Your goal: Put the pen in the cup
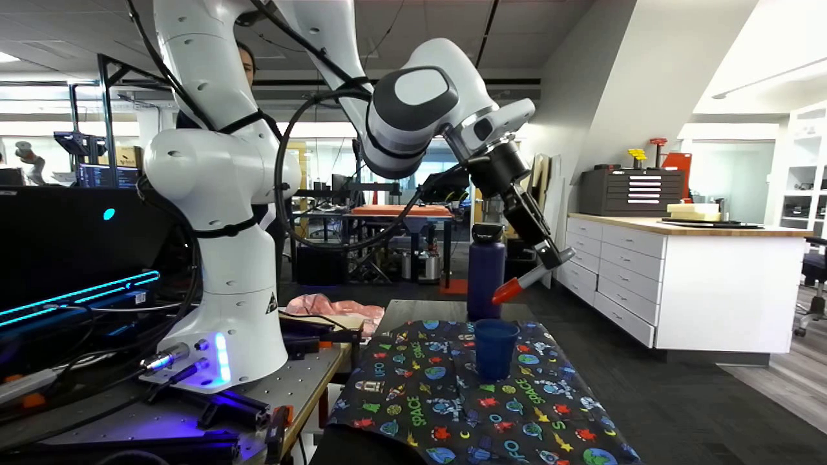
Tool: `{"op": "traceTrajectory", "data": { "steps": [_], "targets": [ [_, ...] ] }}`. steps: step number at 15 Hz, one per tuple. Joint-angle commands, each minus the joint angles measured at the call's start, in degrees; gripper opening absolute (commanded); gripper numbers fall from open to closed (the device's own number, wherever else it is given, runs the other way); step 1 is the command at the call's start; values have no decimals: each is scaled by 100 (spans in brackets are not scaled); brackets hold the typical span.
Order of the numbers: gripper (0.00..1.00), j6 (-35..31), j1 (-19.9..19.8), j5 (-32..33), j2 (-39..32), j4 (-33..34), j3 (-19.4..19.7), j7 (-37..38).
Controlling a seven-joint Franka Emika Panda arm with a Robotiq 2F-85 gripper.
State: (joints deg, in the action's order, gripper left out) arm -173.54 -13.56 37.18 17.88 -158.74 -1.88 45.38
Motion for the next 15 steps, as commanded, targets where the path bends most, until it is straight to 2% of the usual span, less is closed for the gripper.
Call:
{"op": "traceTrajectory", "data": {
  "steps": [1, 11, 15],
  "targets": [
    [7, -150, -325, 623, 216, -99, -320, 744],
    [7, -171, -671, 2278, 605, -96, -830, 2519],
    [7, -123, -696, 2963, 742, -83, -967, 3280]
  ]
}}
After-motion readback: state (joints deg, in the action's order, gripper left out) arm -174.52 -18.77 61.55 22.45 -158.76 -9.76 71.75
